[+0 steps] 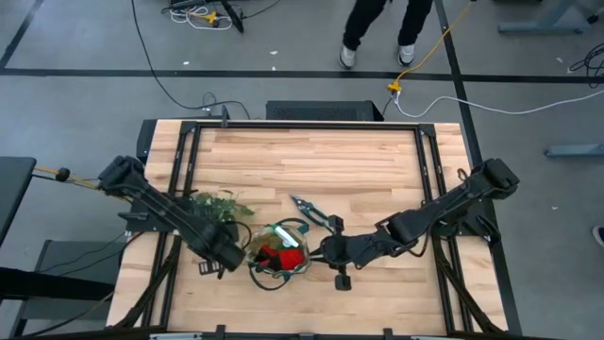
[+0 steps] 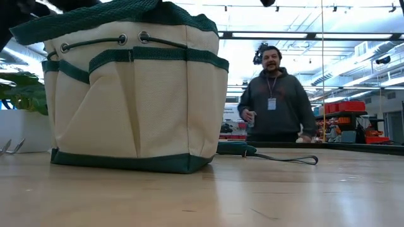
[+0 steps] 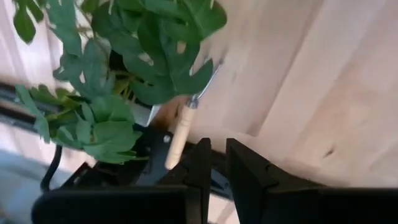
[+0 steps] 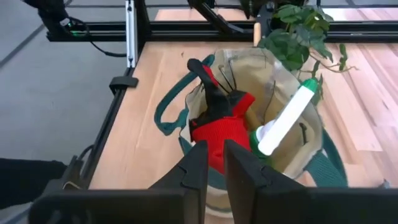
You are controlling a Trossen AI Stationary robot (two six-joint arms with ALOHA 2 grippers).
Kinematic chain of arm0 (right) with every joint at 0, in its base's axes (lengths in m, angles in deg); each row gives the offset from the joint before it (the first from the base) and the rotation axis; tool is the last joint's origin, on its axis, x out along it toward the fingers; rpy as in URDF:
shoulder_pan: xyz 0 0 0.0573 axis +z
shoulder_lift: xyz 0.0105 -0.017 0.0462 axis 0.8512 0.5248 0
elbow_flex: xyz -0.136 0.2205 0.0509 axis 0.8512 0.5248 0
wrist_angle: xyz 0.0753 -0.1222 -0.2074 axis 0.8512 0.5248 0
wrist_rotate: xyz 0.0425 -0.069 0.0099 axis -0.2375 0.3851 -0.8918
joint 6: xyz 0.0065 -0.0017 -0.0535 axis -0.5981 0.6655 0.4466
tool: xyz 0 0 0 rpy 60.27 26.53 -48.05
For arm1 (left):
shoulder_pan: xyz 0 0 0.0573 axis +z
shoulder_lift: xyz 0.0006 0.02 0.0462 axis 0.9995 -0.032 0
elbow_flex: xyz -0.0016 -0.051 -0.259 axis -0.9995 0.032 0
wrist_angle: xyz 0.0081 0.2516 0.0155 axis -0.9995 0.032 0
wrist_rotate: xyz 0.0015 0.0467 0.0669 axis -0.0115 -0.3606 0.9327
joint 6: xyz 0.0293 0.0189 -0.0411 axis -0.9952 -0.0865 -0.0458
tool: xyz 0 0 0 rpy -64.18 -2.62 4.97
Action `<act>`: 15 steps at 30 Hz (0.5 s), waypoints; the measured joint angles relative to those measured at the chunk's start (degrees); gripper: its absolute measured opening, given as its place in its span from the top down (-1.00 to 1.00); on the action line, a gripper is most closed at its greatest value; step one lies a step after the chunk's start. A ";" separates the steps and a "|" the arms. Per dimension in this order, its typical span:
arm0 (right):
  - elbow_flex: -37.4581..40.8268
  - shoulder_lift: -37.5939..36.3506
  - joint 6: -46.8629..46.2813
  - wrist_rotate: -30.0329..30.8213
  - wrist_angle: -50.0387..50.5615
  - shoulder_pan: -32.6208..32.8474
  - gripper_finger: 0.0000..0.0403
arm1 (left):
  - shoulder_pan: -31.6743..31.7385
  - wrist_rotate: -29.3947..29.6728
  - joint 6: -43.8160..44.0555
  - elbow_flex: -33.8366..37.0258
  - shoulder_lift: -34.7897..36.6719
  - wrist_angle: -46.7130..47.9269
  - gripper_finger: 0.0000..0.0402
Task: Pick & Place Garden tools in Gardening bag
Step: Put the hand rake into the gardening bag
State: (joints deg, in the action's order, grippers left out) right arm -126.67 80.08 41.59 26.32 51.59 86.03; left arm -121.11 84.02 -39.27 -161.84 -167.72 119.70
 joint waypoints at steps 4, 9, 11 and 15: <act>-0.02 -1.73 1.02 0.00 2.43 0.54 0.75 | -0.30 -1.54 0.03 0.01 -3.34 1.03 0.72; -0.02 -3.31 1.49 0.00 4.12 0.94 0.75 | -0.85 -3.70 -0.01 0.76 -6.09 0.39 0.72; -0.02 -3.84 1.52 -0.04 5.30 0.98 0.75 | -1.18 -6.35 0.00 3.89 -6.11 -3.32 0.72; -0.04 -4.09 2.41 0.02 5.66 1.41 0.75 | -2.23 -13.63 0.35 12.27 -6.11 -6.53 0.72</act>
State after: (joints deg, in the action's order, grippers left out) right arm -126.72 76.00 43.99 26.34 57.25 87.43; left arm -123.35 70.39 -38.92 -149.56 -173.83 113.17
